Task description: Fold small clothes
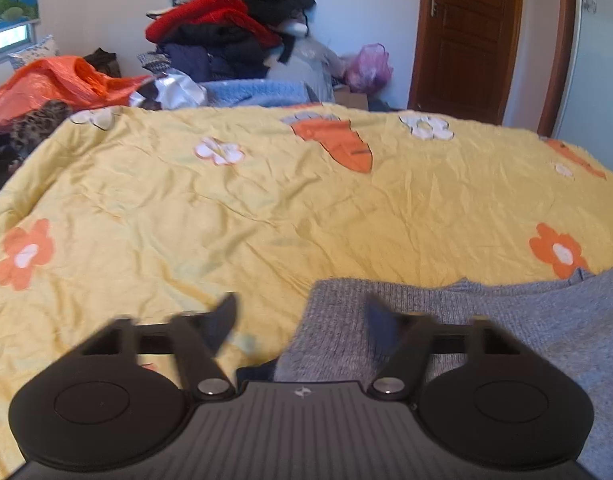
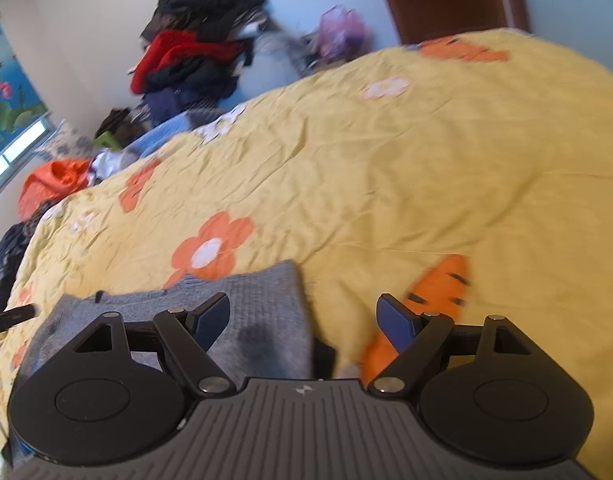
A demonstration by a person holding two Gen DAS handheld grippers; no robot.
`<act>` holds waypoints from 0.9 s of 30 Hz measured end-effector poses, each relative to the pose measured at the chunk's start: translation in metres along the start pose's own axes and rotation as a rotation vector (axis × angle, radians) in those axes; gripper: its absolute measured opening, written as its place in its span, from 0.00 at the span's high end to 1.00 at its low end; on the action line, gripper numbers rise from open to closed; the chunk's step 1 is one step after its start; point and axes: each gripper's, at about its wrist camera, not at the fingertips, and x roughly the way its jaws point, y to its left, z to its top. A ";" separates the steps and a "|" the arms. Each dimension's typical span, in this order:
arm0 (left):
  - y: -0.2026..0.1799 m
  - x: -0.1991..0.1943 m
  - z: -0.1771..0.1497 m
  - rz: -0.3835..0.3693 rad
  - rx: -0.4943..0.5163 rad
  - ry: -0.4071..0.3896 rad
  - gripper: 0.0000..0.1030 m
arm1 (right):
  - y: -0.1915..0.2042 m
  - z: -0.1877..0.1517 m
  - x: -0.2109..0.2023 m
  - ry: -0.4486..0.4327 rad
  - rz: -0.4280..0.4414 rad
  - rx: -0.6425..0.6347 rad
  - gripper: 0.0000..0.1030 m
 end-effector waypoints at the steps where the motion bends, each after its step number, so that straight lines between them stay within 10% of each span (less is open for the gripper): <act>1: -0.002 0.006 -0.001 0.002 0.010 0.010 0.78 | 0.002 0.002 0.003 0.003 0.012 -0.015 0.22; 4: -0.009 0.020 -0.005 0.052 0.062 0.054 0.94 | 0.003 0.008 0.012 0.036 0.058 -0.049 0.60; 5: -0.009 0.022 -0.007 0.069 0.071 0.050 0.98 | 0.003 0.011 0.016 0.062 0.070 -0.047 0.92; 12: 0.036 0.014 -0.009 0.210 -0.055 0.024 1.00 | -0.006 0.023 -0.002 -0.100 0.129 0.046 0.91; 17: 0.059 0.013 -0.006 -0.048 -0.243 0.075 0.96 | -0.008 0.012 0.023 0.012 0.116 0.049 0.86; 19: 0.063 0.020 0.000 -0.170 -0.308 0.110 0.89 | -0.014 0.011 0.022 0.017 0.140 0.109 0.80; 21: 0.058 0.026 0.003 -0.178 -0.292 0.131 0.47 | -0.017 0.010 0.018 -0.011 0.170 0.146 0.51; 23: 0.047 0.029 0.006 -0.144 -0.235 0.112 0.19 | -0.015 0.012 0.016 -0.016 0.175 0.144 0.47; 27: 0.030 0.041 0.010 -0.102 -0.150 0.111 0.32 | -0.006 0.012 0.020 0.003 0.155 0.088 0.48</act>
